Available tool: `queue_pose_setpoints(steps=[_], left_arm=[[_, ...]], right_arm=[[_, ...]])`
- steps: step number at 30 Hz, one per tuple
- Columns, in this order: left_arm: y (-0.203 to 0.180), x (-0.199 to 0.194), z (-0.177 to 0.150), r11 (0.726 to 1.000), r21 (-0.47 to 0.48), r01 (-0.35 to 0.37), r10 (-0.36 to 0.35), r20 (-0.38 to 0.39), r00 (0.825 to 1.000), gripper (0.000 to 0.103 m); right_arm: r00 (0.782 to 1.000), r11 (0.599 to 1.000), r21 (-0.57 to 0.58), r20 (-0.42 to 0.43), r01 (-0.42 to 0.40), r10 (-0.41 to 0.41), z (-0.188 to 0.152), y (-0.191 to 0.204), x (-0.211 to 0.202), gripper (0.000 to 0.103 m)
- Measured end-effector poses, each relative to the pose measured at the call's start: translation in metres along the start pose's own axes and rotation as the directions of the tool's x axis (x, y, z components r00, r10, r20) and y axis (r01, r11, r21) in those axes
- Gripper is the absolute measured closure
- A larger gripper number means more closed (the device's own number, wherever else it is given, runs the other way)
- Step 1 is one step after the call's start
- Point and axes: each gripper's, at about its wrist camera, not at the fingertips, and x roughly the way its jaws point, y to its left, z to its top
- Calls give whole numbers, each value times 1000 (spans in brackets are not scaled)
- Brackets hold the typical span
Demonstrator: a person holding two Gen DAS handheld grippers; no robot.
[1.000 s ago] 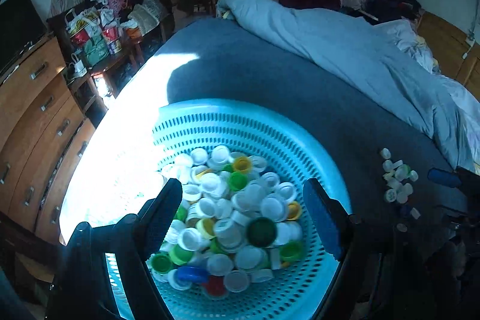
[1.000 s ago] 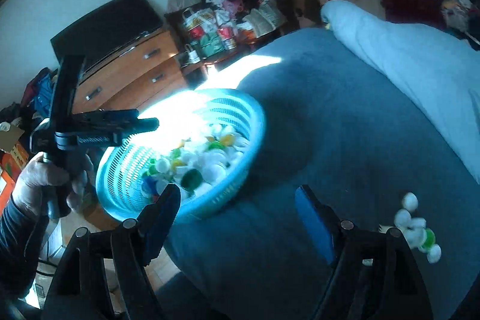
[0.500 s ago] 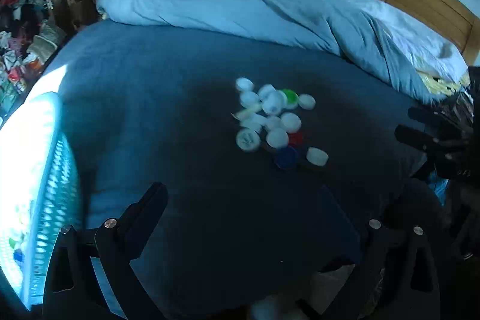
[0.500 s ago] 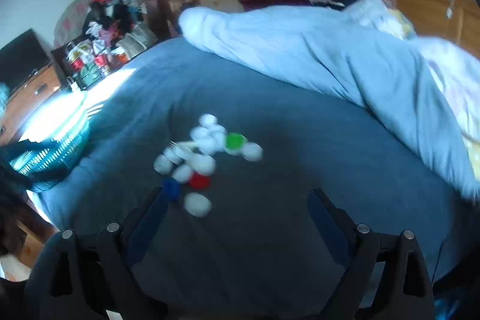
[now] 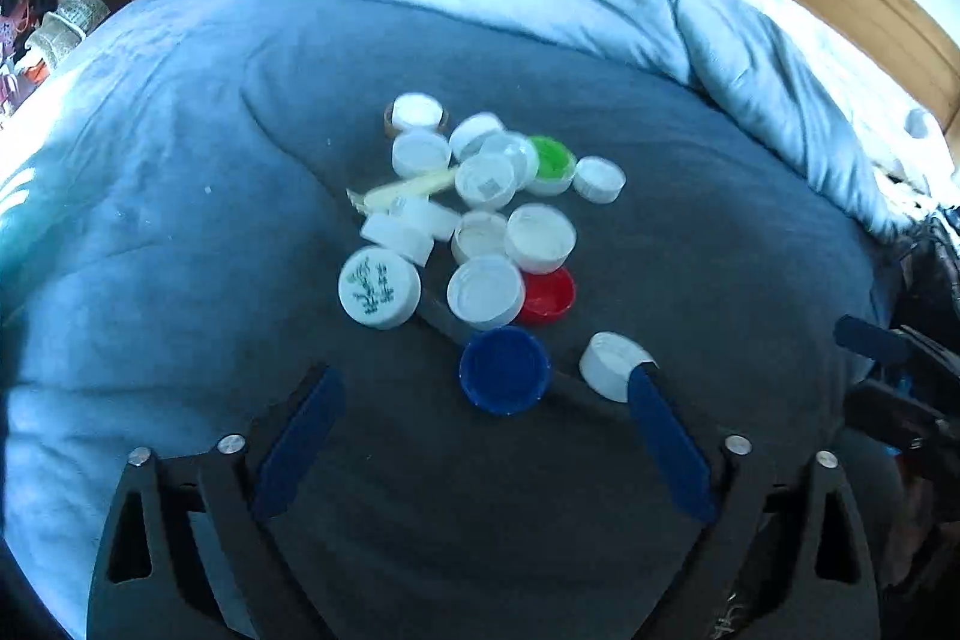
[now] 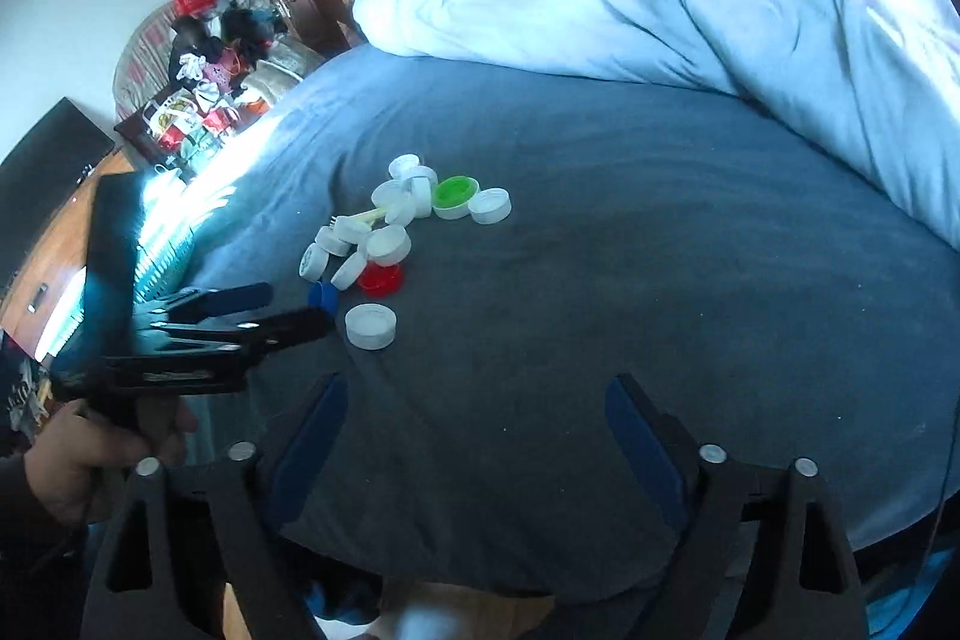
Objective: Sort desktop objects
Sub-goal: 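Grasp the blue cap with the left tool while the right tool grasps a white cap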
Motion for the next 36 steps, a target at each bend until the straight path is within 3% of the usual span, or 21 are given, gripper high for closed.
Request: queue_pose_setpoints(steps=[3,5,6,7,9,14,20,23,24,25,26,27,31,36], left_arm=[[3,4,-3,999,-2,-36,36,-12,999,27],[5,1,-3,999,-6,-44,44,-3,999,48],[7,0,-2,999,-14,-35,35,-2,999,69],[10,-1,-1,999,-24,-27,27,-6,1000,78],[13,-1,-1,999,-40,-13,13,-2,1000,78],[16,-15,-9,998,-43,-37,37,15,999,78],[18,-44,-20,997,-58,-50,53,42,998,78],[20,-55,-22,996,-65,-55,58,56,997,78],[21,-56,-21,996,-67,-56,60,60,996,78],[22,-58,-21,996,-69,-59,63,61,996,78],[22,-60,-21,996,-71,-61,65,64,996,78],[24,-63,-20,995,-74,-62,67,68,995,78],[25,-75,-19,994,-72,-84,90,88,992,78],[20,-101,-14,981,-19,-191,192,130,973,78]], right_arm=[[1000,1000,11,2,-10,10,-1,-3,1,18],[1000,1000,10,-1,-15,15,0,-4,2,19],[1000,1000,7,-5,-17,17,0,-4,2,20],[1000,1000,3,-8,-17,17,0,-3,4,21],[1000,1000,-9,-15,-21,21,1,-1,5,26],[998,996,-60,-34,-58,56,7,17,20,28],[989,987,-94,-81,-130,123,20,42,68,28],[986,987,-95,-115,-129,118,22,49,93,28],[985,988,-97,-132,-123,110,20,50,102,32],[985,989,-105,-146,-106,90,18,51,107,47],[988,990,-119,-140,-76,59,17,52,107,66],[988,990,-112,-136,-90,75,17,52,104,70],[996,987,-137,-51,-81,74,21,55,68,70],[1000,988,-152,-3,-25,25,10,50,23,69]])
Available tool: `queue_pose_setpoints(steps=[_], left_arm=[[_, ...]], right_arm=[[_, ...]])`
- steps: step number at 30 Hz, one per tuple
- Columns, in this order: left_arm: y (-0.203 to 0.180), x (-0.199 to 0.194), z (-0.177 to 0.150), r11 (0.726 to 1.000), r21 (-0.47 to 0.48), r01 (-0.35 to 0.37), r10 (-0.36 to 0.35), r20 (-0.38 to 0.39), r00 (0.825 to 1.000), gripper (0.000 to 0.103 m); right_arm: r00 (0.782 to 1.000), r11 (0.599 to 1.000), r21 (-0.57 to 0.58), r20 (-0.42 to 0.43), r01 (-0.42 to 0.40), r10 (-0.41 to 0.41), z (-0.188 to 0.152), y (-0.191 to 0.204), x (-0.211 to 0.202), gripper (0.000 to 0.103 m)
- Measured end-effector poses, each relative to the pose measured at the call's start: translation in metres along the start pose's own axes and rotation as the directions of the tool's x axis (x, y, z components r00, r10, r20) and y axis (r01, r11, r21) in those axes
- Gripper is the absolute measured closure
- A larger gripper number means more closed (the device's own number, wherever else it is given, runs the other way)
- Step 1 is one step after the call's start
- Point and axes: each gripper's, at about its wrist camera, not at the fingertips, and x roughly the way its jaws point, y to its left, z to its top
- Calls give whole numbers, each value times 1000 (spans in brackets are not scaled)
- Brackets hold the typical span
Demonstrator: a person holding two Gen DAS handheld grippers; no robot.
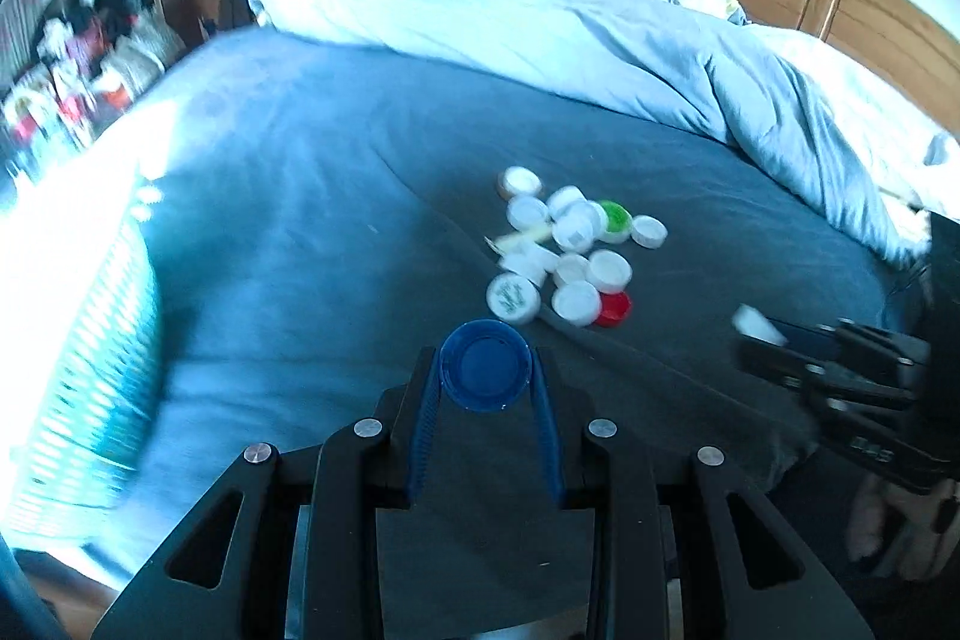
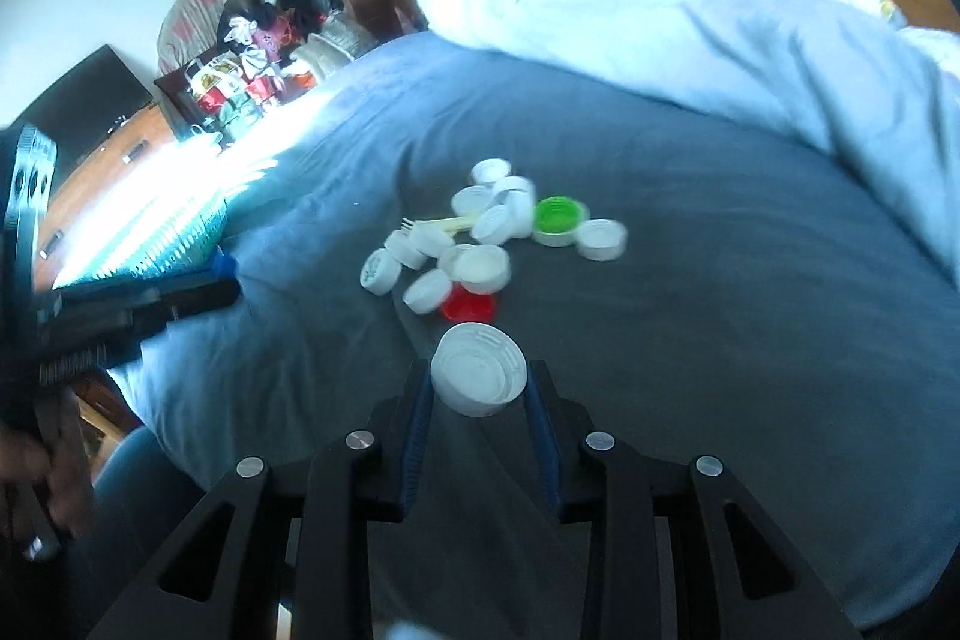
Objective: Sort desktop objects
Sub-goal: 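Grasp the blue cap with the left tool while the right tool grasps a white cap, then carry the held blue and white caps over the turquoise basket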
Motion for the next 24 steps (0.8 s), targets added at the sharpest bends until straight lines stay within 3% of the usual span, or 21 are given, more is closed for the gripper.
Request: queue_pose_setpoints(steps=[7,24], left_arm=[[9,-34,14,997,18,-81,80,58,995,78],[75,-86,24,980,-104,-168,183,166,969,78]], right_arm=[[999,999,9,18,34,-34,-2,1,-34,69],[992,984,-178,120,-3,25,63,80,-50,69]])
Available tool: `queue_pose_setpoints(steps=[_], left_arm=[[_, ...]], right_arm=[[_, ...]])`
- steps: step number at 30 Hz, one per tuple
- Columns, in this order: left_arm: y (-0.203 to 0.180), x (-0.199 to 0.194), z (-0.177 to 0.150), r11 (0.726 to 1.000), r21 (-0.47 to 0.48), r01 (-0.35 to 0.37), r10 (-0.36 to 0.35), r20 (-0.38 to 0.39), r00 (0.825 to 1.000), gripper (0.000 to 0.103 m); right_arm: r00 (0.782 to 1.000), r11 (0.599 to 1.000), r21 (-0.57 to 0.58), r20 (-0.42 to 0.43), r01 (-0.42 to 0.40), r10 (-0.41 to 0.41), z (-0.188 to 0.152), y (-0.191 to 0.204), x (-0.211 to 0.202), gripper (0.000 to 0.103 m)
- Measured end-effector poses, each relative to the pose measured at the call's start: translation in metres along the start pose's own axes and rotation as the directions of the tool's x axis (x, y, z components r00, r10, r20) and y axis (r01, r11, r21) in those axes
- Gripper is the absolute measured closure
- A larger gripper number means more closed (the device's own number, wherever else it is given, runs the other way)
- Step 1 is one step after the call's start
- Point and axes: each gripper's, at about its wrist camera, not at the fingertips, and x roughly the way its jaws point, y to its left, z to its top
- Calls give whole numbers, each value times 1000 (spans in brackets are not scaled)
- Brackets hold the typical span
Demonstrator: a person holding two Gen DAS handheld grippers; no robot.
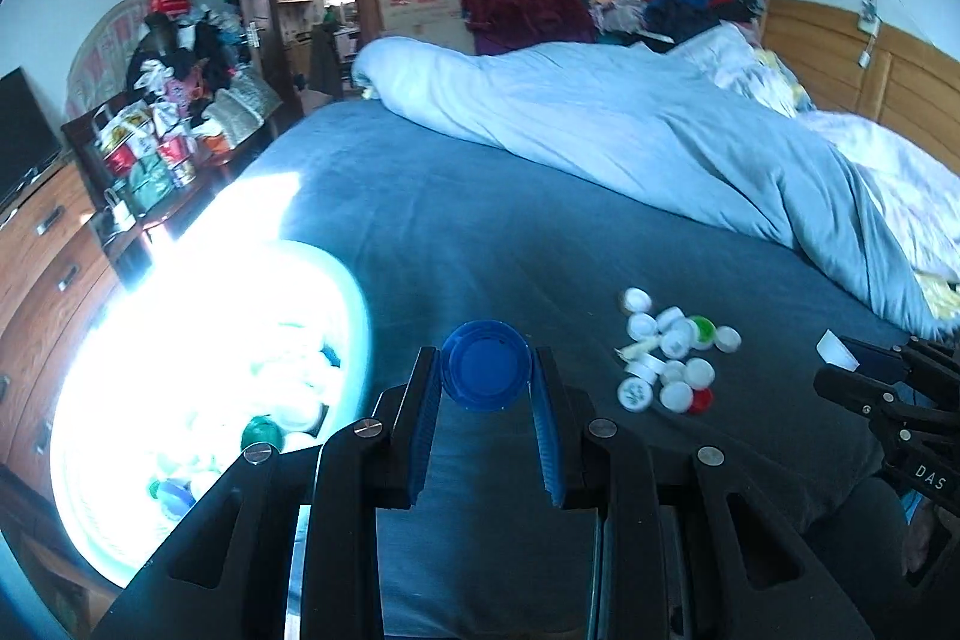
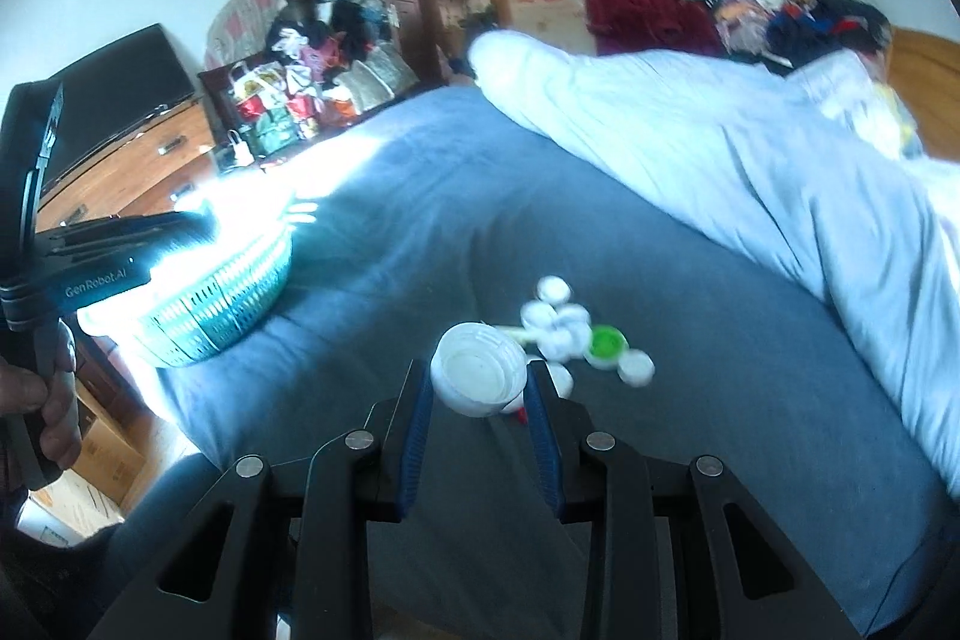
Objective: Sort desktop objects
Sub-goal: 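Carry the held blue and white caps over the turquoise basket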
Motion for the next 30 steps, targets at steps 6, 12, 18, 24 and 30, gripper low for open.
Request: queue_pose_setpoints(steps=[6,12,18,24,30], left_arm=[[24,-4,3,999,-43,-25,25,14,1000,78],[46,-5,3,996,-78,-45,46,13,999,78],[78,-7,6,989,-124,-81,83,10,997,78],[111,0,7,978,-177,-113,113,-12,994,78],[140,5,4,966,-215,-141,136,-35,990,78]], right_arm=[[999,998,-48,32,-28,29,28,26,4,69],[996,995,-80,62,-63,68,57,54,12,69],[991,989,-110,84,-98,107,85,79,23,69],[984,980,-149,97,-132,148,112,111,36,68],[977,966,-194,96,-170,191,136,145,49,68]])
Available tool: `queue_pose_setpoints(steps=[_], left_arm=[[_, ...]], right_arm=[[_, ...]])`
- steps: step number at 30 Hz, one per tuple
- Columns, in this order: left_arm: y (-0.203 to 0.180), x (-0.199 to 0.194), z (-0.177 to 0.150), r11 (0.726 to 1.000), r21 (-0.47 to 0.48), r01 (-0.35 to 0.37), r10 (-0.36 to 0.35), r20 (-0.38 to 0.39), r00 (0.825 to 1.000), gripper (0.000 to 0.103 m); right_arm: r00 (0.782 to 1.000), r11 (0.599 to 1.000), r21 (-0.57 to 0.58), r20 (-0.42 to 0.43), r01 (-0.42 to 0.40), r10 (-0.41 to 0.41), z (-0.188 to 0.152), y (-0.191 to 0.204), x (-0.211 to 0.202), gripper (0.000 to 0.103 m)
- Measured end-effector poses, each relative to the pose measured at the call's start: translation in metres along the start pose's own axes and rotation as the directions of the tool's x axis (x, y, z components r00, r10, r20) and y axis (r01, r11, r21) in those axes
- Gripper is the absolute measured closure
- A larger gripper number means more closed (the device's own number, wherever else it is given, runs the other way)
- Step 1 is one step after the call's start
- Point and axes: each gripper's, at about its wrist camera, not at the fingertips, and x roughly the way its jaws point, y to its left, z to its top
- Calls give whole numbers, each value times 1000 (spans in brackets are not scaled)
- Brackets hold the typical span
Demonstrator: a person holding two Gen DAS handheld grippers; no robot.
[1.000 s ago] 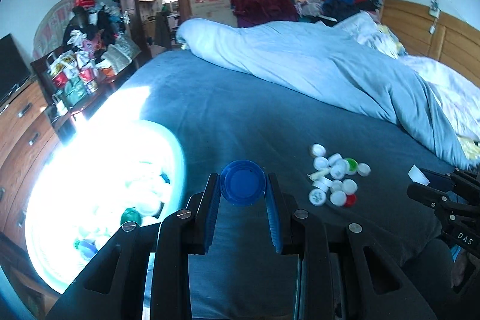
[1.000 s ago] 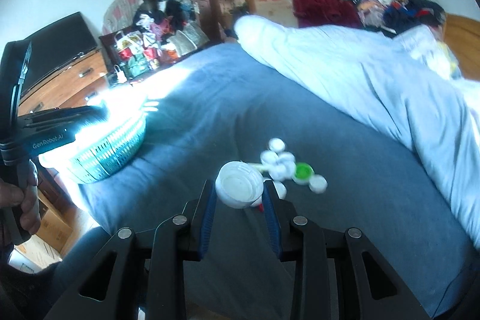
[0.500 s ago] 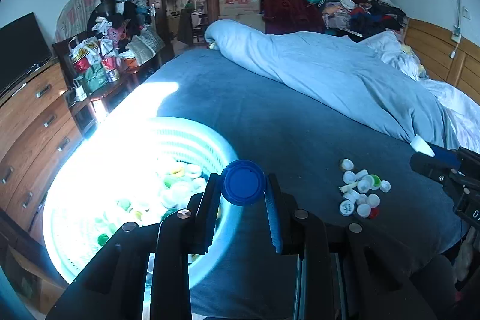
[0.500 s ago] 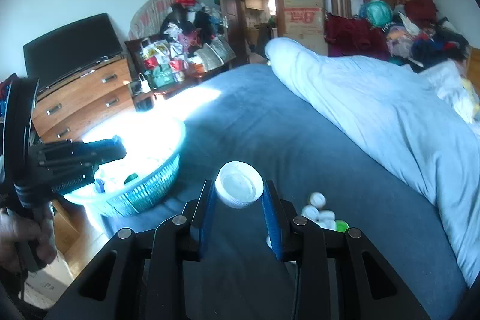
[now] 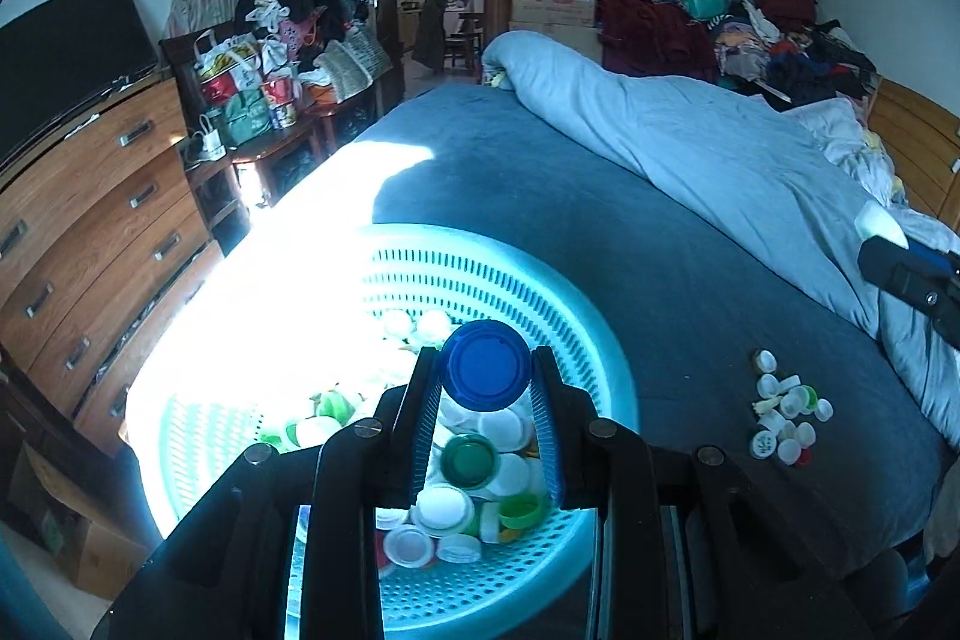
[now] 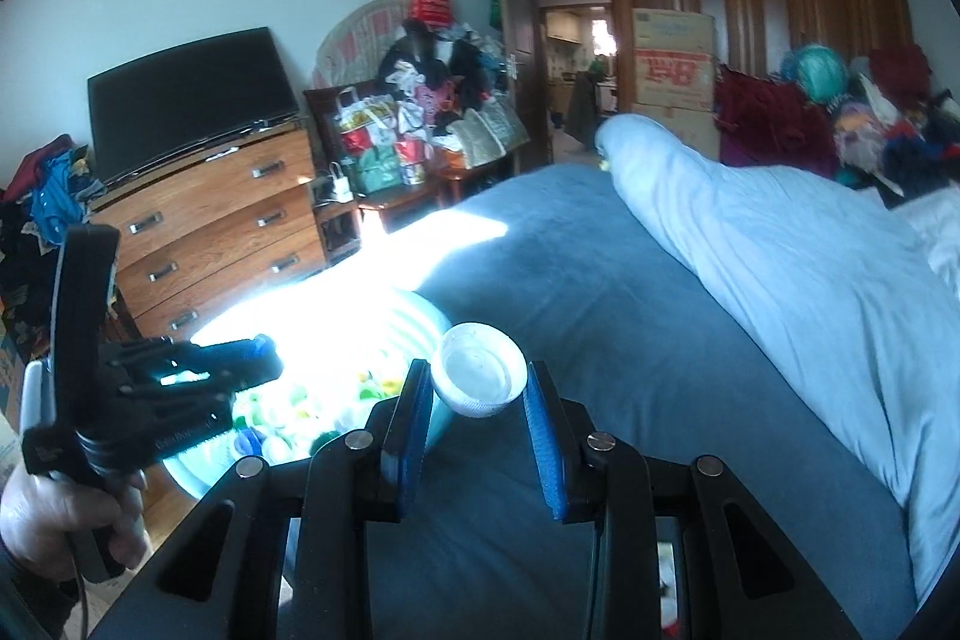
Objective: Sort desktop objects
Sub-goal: 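Carry the held blue and white caps over the turquoise basket, then open both tools to drop the blue and white caps into the basket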
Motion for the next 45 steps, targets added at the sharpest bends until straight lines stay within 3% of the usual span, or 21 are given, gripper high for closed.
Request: queue_pose_setpoints(steps=[14,21,28,32,39,40,41,42,43,45], left_arm=[[50,32,14,999,-20,-36,34,-111,993,78],[64,57,11,1000,1,-27,27,-210,977,78],[72,85,-1,998,58,-18,36,-327,944,78],[81,93,-8,997,67,-34,56,-347,936,78],[87,94,-8,997,53,-47,62,-343,937,77],[88,92,-6,998,44,-54,66,-335,940,72],[90,91,-5,997,38,-62,71,-332,941,65],[92,90,-5,997,41,-72,81,-325,942,44],[92,87,-4,995,51,-88,99,-311,945,32],[92,83,-3,993,66,-100,115,-299,947,32]], right_arm=[[987,990,-71,-116,-123,114,31,59,70,68],[950,976,-74,-255,-205,180,32,80,110,68],[890,964,-28,-391,-265,234,21,88,147,68],[880,962,-33,-414,-270,233,14,91,155,68],[878,961,-39,-417,-273,233,13,95,160,68],[882,962,-41,-411,-271,231,14,95,159,68],[889,964,-42,-398,-263,225,16,94,157,55],[893,965,-34,-389,-261,227,18,93,156,35],[895,964,-26,-379,-264,235,19,91,153,29],[901,965,-24,-365,-263,236,22,89,147,29]])
